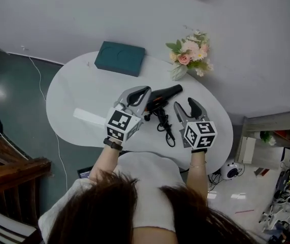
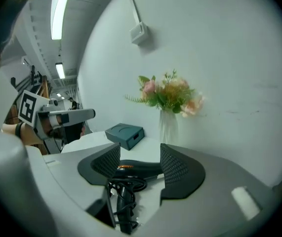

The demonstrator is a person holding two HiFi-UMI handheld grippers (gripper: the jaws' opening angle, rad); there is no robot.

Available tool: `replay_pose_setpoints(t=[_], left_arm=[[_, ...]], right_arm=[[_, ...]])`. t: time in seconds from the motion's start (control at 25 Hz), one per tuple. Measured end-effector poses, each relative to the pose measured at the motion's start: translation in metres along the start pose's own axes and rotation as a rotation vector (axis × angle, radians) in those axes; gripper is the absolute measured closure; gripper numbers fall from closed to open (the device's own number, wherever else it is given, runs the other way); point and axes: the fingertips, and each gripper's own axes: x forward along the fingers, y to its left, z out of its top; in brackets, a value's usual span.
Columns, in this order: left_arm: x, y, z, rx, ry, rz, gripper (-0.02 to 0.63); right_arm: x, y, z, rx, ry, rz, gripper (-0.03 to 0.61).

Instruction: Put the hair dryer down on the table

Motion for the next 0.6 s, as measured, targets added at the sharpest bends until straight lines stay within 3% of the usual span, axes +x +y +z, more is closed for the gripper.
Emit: replay_pose_setpoints(t=[0.24,0.6], left_arm=[[0.006,-0.002,0.019,0.019,-0.03,-0.021,0.554],[0.011,-0.007,0.044,0.043,-0.081,-0.049,0.554]], right_arm=[[-0.025,-0.007,0.053,-0.023,-0.147,-0.028,0.328],[-0.051,-0.012,0.082,-0.04,-0.25,-0.089,0.334]])
